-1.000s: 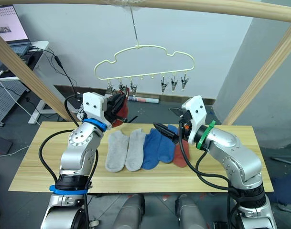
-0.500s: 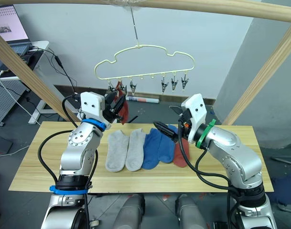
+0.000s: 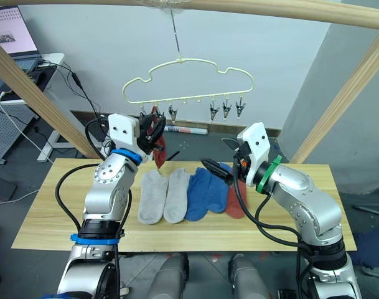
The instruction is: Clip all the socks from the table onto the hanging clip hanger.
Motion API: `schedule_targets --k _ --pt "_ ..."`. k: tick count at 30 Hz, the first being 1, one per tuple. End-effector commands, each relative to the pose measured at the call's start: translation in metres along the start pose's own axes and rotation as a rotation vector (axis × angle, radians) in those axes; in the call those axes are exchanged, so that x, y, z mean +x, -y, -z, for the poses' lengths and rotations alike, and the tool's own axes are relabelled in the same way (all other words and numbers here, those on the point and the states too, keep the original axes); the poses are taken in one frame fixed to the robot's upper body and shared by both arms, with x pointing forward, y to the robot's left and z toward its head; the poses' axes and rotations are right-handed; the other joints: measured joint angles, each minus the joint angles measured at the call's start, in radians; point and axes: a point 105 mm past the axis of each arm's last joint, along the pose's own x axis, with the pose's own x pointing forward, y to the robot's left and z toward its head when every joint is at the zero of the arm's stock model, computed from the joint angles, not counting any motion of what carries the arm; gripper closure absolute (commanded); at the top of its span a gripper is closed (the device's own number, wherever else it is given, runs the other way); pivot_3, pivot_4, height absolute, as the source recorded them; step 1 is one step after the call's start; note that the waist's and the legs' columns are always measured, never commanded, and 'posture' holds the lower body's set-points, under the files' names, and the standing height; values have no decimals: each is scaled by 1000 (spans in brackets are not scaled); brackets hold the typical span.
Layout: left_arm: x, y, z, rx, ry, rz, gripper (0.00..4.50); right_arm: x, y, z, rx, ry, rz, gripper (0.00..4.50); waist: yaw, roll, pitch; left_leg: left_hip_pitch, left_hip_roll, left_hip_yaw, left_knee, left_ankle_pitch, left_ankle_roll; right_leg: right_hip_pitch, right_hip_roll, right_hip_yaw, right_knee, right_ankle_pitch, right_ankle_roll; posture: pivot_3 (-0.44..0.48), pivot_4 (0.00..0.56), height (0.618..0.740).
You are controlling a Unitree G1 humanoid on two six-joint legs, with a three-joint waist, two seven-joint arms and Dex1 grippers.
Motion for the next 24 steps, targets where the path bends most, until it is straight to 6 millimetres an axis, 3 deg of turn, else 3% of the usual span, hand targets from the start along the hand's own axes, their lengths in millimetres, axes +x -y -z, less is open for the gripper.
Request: schedule_targets --k 1,24 --pt "5 0 -15 22 63 -1 2803 -4 -8 -22 -58 75 -33 0 0 0 0 0 0 0 0 0 0 0 0 0 0 0 0 143 251 740" --pt "8 -3 -9 118 44 -12 2803 -3 -15 -27 -69 104 -69 0 -1 0 0 0 0 0 0 0 0 0 0 0 0 0 0 138 243 740"
